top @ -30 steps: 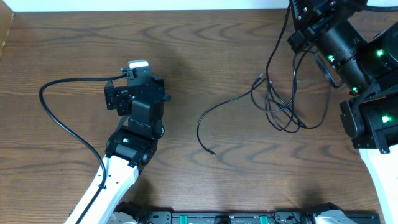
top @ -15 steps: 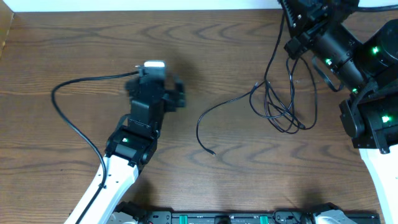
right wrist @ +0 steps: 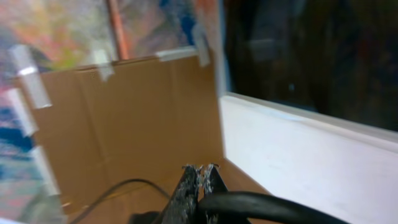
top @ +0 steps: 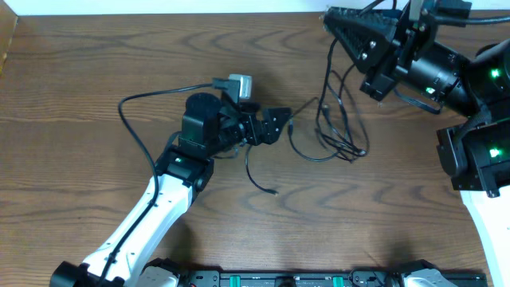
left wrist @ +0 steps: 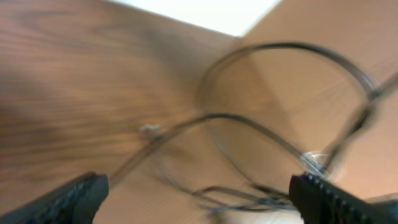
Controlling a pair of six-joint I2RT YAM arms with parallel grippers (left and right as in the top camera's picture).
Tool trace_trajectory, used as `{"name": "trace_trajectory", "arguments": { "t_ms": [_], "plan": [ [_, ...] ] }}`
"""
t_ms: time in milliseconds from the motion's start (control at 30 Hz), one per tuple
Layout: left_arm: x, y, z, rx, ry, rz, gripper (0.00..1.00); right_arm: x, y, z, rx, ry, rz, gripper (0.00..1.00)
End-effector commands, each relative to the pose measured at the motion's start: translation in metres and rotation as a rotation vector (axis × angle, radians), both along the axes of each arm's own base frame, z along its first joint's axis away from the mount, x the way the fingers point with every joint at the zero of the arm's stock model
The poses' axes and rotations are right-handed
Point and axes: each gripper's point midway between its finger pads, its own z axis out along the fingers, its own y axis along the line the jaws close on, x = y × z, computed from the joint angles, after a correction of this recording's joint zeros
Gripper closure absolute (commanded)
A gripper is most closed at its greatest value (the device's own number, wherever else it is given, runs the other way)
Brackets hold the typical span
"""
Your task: Untangle cables
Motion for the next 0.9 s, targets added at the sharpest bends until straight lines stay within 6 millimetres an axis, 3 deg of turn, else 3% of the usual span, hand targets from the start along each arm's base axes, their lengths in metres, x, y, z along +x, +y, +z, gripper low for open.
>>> {"name": "trace_trajectory", "arguments": {
  "t_ms": [0,133,433,633,867],
  "plan": [
    [-0.032,-0.025,0.025,-0.167,0.080,-0.223,0.02,-0.017,0.003,0.008,0.005,0.007,0.079,0.99],
    [-0.049,-0.033,0.040,-0.224,0.072,-0.346,0.02,-0.018,0.003,0.007,0.003,0.008,0.086,0.99],
    [-0.060,-0.046,0.039,-0.206,0.039,-0.390,0.02,-0.025,0.011,0.008,0.008,0.016,0.119,0.99],
    [-0.053,-0.060,0.032,-0.158,0.011,-0.296,0.02,-0.035,0.017,0.014,0.030,0.022,0.166,0.99],
    [-0.032,-0.055,0.020,-0.083,-0.019,-0.141,0.02,-0.055,0.021,0.022,0.035,-0.006,0.263,0.99]
  ]
}}
